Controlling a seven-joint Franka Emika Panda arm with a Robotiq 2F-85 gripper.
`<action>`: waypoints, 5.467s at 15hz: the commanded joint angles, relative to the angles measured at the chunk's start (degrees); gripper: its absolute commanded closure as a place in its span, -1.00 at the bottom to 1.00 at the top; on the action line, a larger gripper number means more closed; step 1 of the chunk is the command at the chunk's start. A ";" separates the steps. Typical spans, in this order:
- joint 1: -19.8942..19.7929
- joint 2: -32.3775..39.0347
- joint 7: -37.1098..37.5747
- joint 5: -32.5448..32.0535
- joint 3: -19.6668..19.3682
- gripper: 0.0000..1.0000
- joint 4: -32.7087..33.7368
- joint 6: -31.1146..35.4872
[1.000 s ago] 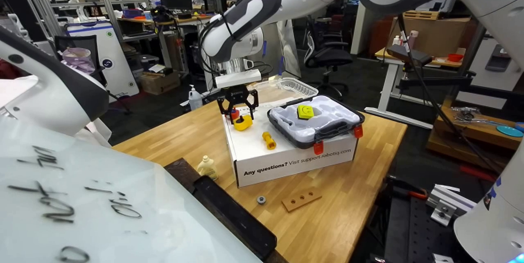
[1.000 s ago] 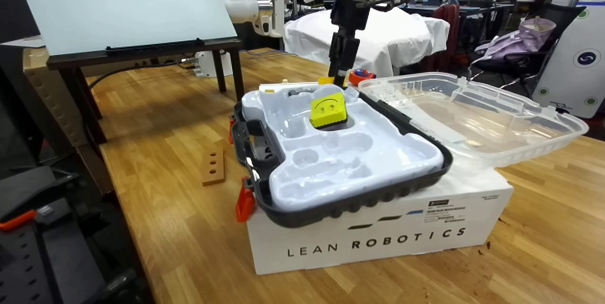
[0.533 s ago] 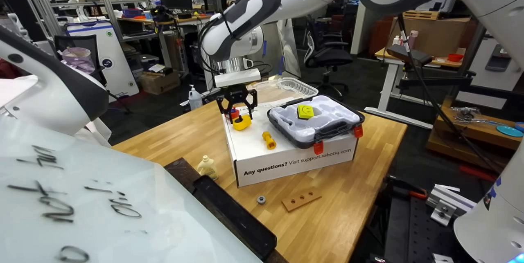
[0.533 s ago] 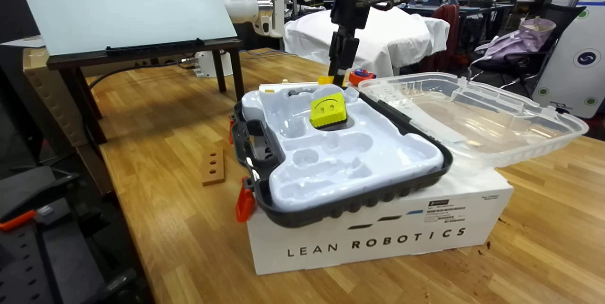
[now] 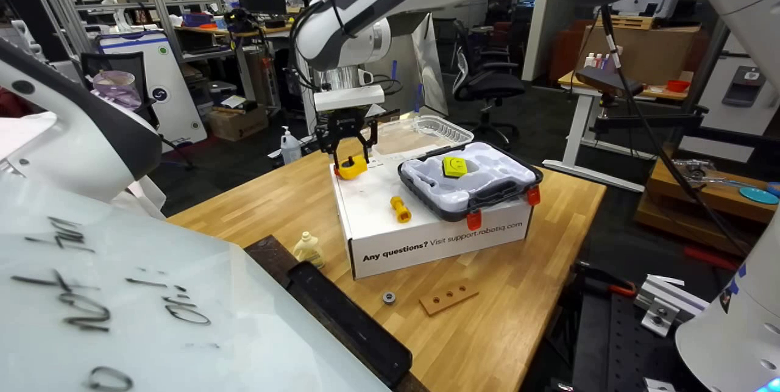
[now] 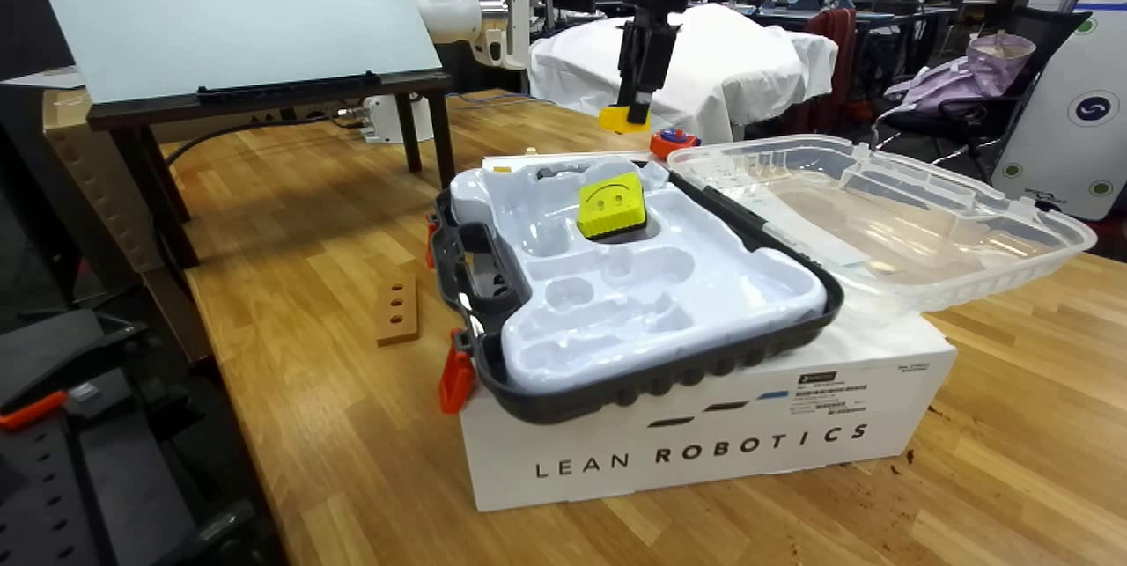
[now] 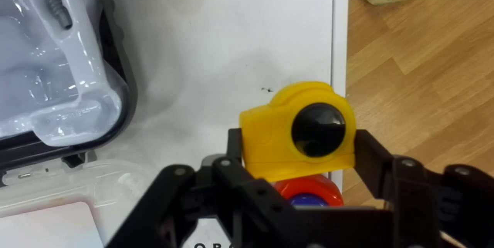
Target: Pick up the yellow object and put it inside the tray
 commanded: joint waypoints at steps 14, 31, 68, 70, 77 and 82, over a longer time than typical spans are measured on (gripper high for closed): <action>-0.64 -24.22 -0.36 2.33 -1.31 0.08 -31.22 3.36; -4.03 -31.83 8.22 6.32 -4.88 0.08 -47.97 10.59; -5.64 -26.65 7.66 4.65 -5.64 0.08 -45.25 8.66; -5.66 -26.21 7.42 4.40 -5.82 0.08 -44.79 8.50; -5.74 -25.91 6.64 4.08 -6.14 0.08 -43.97 8.12; -5.88 -25.79 6.19 4.46 -6.09 0.08 -44.02 7.94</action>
